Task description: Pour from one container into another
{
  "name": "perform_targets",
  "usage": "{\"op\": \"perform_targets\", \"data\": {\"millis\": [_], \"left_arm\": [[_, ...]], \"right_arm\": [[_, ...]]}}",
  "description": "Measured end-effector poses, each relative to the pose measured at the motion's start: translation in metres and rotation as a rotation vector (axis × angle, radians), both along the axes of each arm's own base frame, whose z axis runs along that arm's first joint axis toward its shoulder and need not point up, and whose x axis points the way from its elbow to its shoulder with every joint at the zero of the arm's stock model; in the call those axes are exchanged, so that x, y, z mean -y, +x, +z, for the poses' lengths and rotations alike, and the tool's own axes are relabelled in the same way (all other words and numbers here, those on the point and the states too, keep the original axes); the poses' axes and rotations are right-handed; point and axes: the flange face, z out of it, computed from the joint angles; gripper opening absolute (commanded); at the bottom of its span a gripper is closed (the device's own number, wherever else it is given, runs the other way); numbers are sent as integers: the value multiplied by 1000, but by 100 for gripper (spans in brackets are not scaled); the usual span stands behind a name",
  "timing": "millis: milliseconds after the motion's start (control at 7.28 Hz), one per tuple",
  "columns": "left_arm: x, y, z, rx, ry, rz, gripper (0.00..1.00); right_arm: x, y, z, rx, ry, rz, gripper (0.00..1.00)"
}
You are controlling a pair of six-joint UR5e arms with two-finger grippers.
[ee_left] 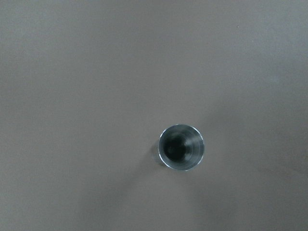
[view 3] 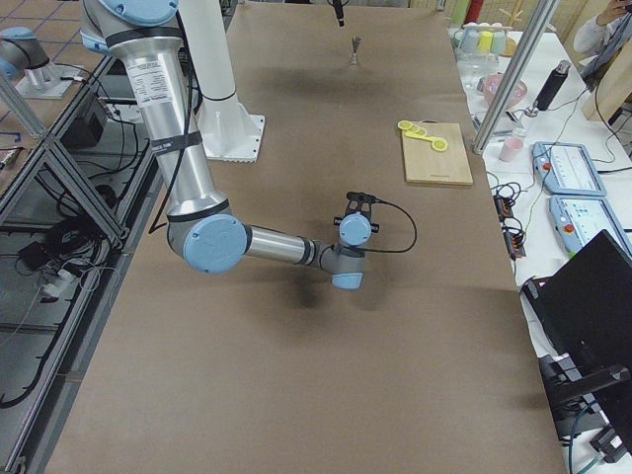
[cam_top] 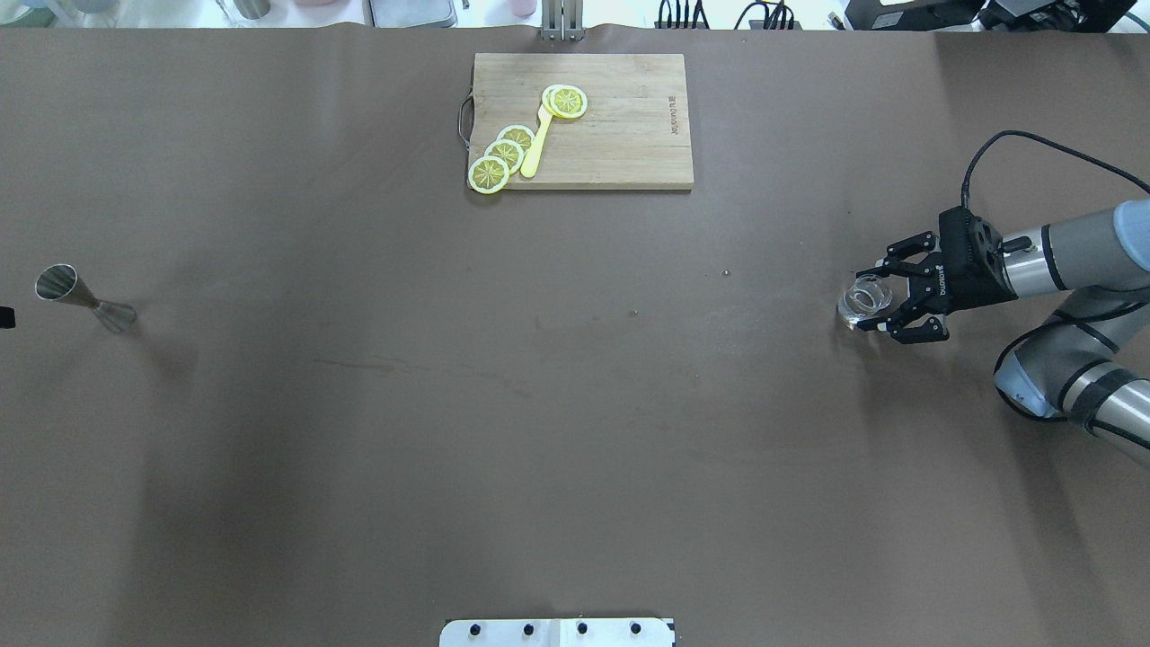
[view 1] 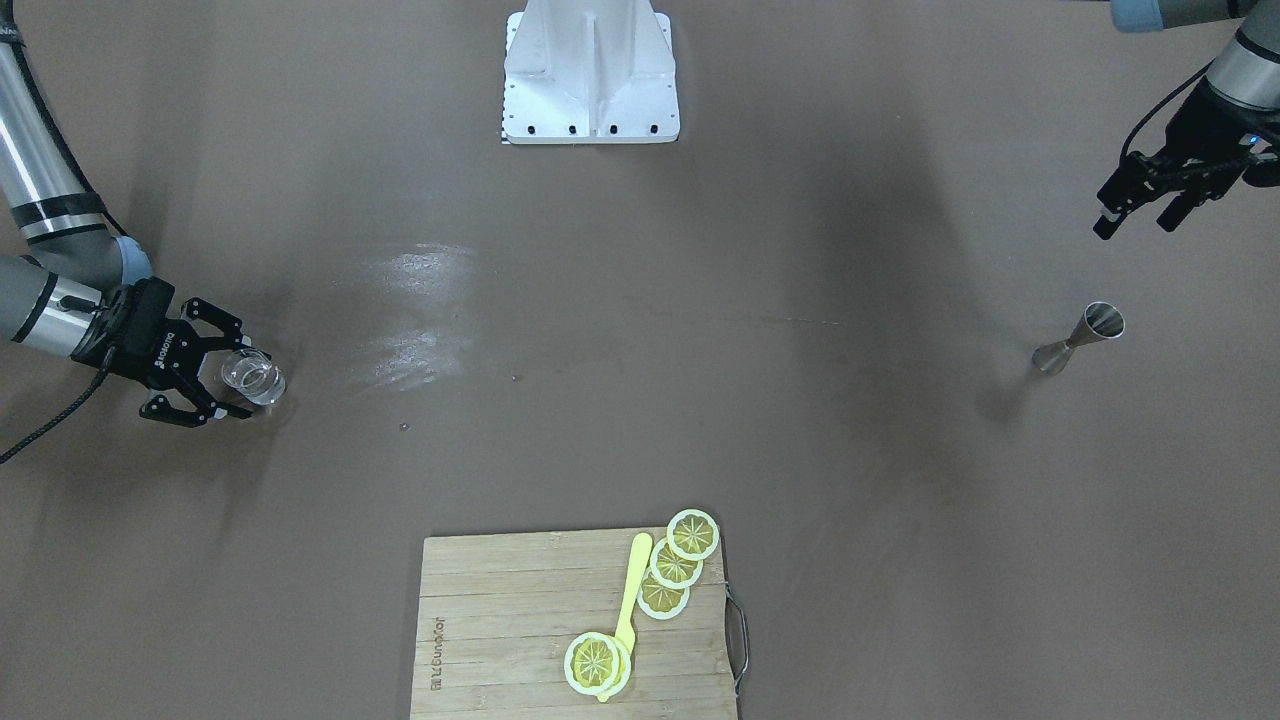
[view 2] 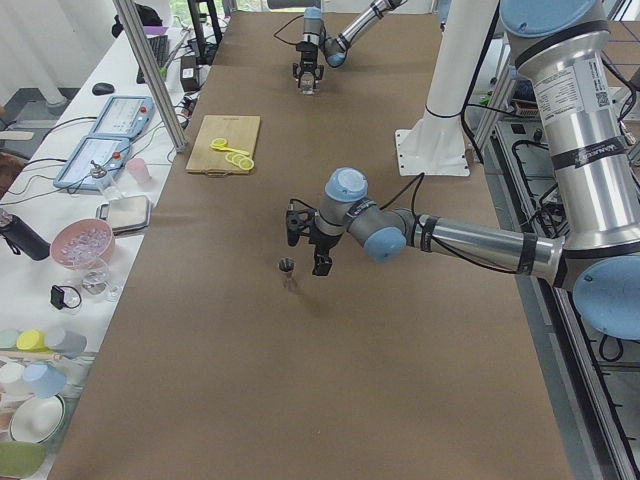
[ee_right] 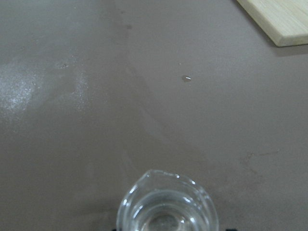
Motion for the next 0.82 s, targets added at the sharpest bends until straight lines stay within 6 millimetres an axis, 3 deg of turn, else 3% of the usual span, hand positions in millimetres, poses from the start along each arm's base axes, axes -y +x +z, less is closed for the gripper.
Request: {"op": "perform_targets", "data": {"millis": [412, 687, 825], "left_arm": [[-16, 24, 7, 78, 198, -74, 97], [-27, 60, 6, 134, 368, -163, 97], [-31, 71, 4, 127, 396, -215, 97]], "right_arm": [[0, 0, 0, 0, 0, 1, 75], [0, -1, -1, 1, 1, 1, 74], [0, -1, -1, 1, 1, 2, 69]]}}
